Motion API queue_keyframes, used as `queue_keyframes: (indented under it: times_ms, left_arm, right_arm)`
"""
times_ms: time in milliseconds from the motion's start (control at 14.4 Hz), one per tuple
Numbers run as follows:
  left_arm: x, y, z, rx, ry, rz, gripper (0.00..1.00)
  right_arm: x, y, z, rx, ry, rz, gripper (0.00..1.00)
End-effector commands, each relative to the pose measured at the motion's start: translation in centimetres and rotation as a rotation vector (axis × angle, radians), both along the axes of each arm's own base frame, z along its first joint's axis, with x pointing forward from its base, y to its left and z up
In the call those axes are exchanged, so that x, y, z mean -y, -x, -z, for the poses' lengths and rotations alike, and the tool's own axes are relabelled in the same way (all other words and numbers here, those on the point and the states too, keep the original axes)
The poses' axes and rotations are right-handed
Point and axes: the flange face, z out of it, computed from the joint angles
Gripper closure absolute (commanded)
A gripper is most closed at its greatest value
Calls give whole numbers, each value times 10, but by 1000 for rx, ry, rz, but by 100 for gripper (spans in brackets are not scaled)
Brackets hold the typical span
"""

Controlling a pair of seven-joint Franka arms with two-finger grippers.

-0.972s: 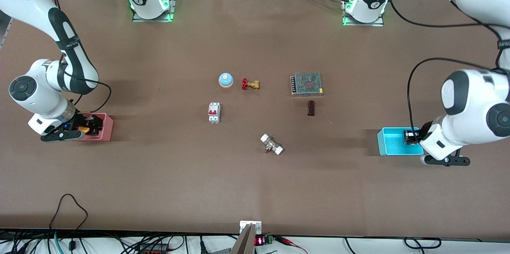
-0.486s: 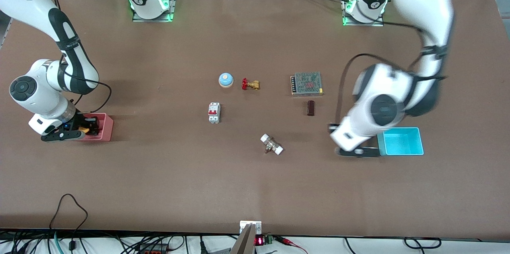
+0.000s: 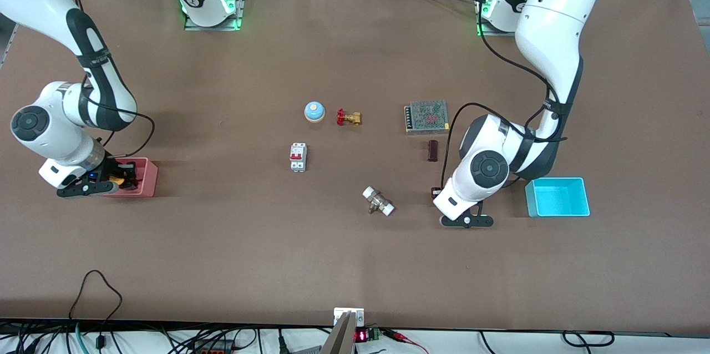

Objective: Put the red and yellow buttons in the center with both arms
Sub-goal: 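Lift the yellow button with the right gripper while the left gripper lifts the red button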

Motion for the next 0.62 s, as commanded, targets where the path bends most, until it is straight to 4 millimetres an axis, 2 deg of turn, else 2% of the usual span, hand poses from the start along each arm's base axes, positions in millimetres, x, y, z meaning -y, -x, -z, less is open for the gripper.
queue_keyframes:
  times_ms: [0,69,139,278,347,417,556]
  left_arm:
    - [3,-4,-1,14,-14,-11,32]
    - [2,-5,-1,14,-15,-11,13]
    - [1,-5,-1,14,-15,-12,0]
    - [0,-5,-3,12,-15,-13,0]
    - [0,-6,-7,15,-14,-15,0]
    - [-1,-8,-19,27,-11,-19,0]
    - [-9,-11,-64,48,-11,-16,0]
  right_arm:
    - [-19,11,-80,-58,1,-8,87]
    - [-32,14,-108,-86,-18,-3,87]
    - [-42,16,-126,-109,-60,18,87]
    - [-74,18,-143,-134,-121,69,87]
    - [-98,17,-143,-136,-119,104,87]
    - [-125,17,-138,-137,-112,152,87]
    - [-187,18,-114,-154,-85,173,87]
